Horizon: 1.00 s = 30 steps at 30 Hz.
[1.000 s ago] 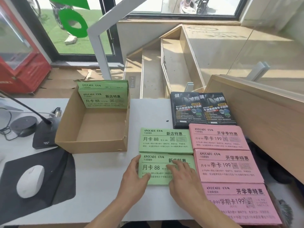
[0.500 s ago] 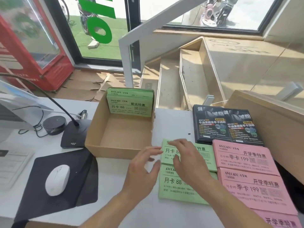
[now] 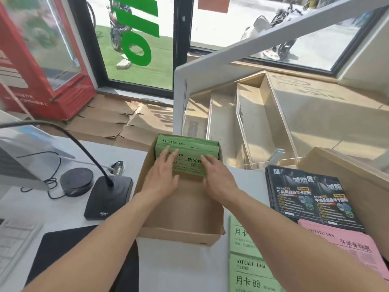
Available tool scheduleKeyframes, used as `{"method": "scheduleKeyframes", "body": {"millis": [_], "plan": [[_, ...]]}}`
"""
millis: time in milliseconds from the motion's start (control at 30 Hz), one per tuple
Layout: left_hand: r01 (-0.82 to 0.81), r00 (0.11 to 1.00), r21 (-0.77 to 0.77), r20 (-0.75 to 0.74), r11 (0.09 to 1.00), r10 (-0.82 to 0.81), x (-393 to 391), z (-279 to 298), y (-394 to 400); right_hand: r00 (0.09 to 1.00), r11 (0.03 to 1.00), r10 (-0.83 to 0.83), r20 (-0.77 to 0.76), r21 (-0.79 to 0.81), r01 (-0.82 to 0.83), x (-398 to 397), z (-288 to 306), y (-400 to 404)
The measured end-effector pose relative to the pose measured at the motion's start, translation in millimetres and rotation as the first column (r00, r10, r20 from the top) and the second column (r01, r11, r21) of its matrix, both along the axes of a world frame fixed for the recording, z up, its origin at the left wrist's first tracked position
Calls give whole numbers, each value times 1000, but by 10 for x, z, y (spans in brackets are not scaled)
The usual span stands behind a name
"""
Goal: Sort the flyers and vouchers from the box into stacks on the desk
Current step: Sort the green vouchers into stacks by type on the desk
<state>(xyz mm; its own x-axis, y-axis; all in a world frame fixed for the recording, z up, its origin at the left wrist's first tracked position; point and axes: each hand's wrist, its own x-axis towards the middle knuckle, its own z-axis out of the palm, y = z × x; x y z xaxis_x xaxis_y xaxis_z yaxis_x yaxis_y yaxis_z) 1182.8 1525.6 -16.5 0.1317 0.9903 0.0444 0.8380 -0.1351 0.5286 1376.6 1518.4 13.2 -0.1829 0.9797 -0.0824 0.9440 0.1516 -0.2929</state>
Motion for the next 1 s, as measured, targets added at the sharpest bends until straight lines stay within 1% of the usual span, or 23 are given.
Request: {"method": "scheduleKeyframes", "body": {"millis": [100, 200, 333, 433, 500, 567, 633, 700, 767, 833, 900, 933, 1000], "plan": [[-15, 999, 19, 51, 1000, 14, 5, -92, 9, 999, 1000, -1, 54, 2, 1, -33, -40, 168], [-11, 995, 76, 96, 997, 4, 4, -105, 28, 993, 998, 4, 119, 64, -12, -52, -147, 198], [-17, 989, 50, 147, 999, 9, 7, -121, 36, 994, 963, -20, 103, 271, -9, -24, -294, 175], [-24, 988, 13, 155, 1000, 22, -2, -134, 56, 987, 895, -24, 162, 443, -51, -5, -319, 169], [-24, 990, 5, 139, 1000, 23, -7, -133, 69, 981, 867, 0, 195, 489, -97, -17, -318, 158], [-28, 991, 12, 128, 1000, 26, -10, -132, 75, 987, 878, 15, 162, 469, -90, -28, -323, 159], [-38, 991, 41, 129, 998, 33, -12, -132, 81, 993, 923, 3, 114, 383, -46, -41, -314, 152], [-58, 992, 83, 115, 995, 48, -20, -134, 97, 988, 965, 5, 157, 257, -46, -48, -280, 146], [-75, 996, 132, 56, 988, 68, -31, -137, 105, 977, 978, 28, 212, 196, -71, -47, -261, 150], [-94, 994, 215, -25, 972, 102, -30, -133, 104, 989, 976, 18, 144, 210, -49, -36, -233, 146], [-129, 984, 322, -78, 938, 162, -30, -118, 107, 999, 961, 10, 40, 277, -21, -28, -207, 121], [-140, 982, 363, -69, 921, 177, -35, -90, 100, 1000, 948, 12, 10, 319, -15, -17, -189, 87], [-104, 991, 445, -30, 889, 131, -51, -2, 50, 999, 914, 14, -35, 406, 1, 30, -98, -28]]}}
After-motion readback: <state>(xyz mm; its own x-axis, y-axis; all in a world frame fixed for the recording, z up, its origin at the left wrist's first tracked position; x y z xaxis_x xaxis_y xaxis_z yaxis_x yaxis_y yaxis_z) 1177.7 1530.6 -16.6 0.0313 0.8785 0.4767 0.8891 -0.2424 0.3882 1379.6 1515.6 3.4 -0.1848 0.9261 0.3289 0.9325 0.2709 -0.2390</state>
